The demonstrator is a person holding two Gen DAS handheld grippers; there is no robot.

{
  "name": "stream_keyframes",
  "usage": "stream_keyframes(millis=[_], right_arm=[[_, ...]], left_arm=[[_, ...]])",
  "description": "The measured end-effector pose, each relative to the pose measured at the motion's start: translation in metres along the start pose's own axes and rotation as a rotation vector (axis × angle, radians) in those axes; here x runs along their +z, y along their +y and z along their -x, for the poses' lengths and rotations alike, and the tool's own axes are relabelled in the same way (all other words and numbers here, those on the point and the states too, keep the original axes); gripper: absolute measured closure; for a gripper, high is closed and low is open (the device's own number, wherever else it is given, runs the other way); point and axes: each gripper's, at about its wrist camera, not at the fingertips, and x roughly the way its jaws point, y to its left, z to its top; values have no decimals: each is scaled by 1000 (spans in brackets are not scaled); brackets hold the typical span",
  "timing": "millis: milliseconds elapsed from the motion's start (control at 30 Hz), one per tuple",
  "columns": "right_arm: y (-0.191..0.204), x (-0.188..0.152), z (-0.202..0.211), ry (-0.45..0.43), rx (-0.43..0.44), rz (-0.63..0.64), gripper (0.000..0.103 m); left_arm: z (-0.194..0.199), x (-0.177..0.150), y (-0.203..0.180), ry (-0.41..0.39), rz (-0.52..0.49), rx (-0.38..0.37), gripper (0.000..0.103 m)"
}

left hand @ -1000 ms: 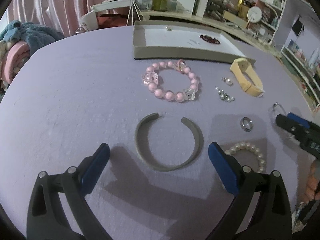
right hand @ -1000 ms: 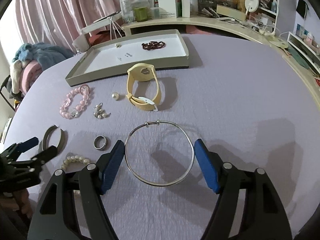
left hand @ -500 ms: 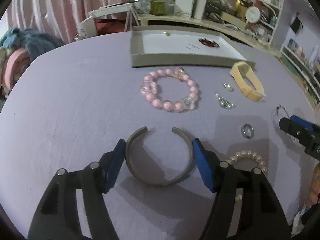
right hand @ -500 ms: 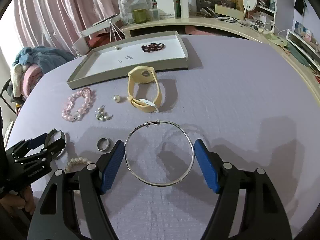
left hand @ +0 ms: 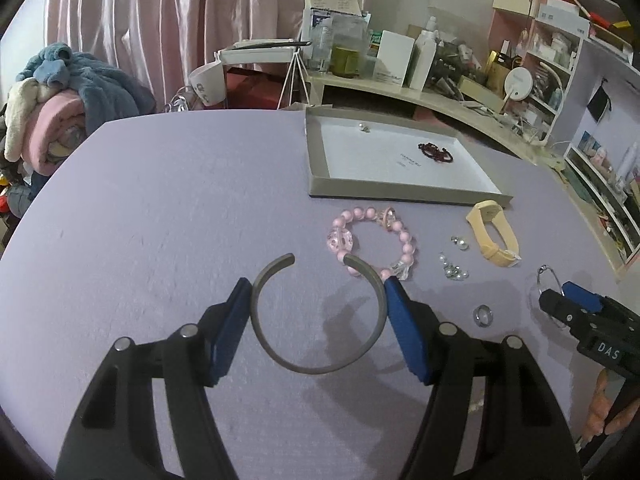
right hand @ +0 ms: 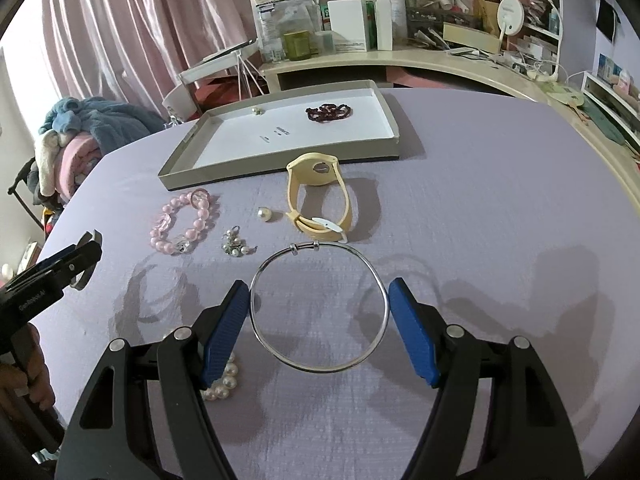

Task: Organize jewelry
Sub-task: 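Carry both bangles into the tray, right releasing the hoop while left releases the cuff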

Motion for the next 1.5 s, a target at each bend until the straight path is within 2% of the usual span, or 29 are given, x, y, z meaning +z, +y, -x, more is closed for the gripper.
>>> stream_keyframes(millis=[267, 400, 567, 767, 967, 1133, 1333, 1500], right_arm=[[-1, 3, 4, -11, 1, -9, 30], [-5, 20, 11, -50, 2, -10, 30], [-13, 64, 10, -113, 5, -10, 30], [-10, 124, -12, -146, 19, 15, 30], [-3, 161, -63, -96, 33, 32, 30], [-2, 171, -108, -18, 33, 25, 30], [-5, 173, -135, 22, 34, 29, 30], [-8, 171, -141, 36, 34, 12, 29]], left_arm=[[-1, 2, -5, -1, -9, -10, 36], [0, 14, -7, -18, -15, -17, 36], [-3, 40, -7, -53, -28, -20, 36], [-19, 90, -8, -97, -20, -29, 36], [-50, 134, -16, -101, -20, -40, 36], [-82, 160, -22, -87, -35, -31, 36], [-105, 170, -28, -67, -56, -32, 36], [-118, 171, -31, -51, -70, -37, 36]])
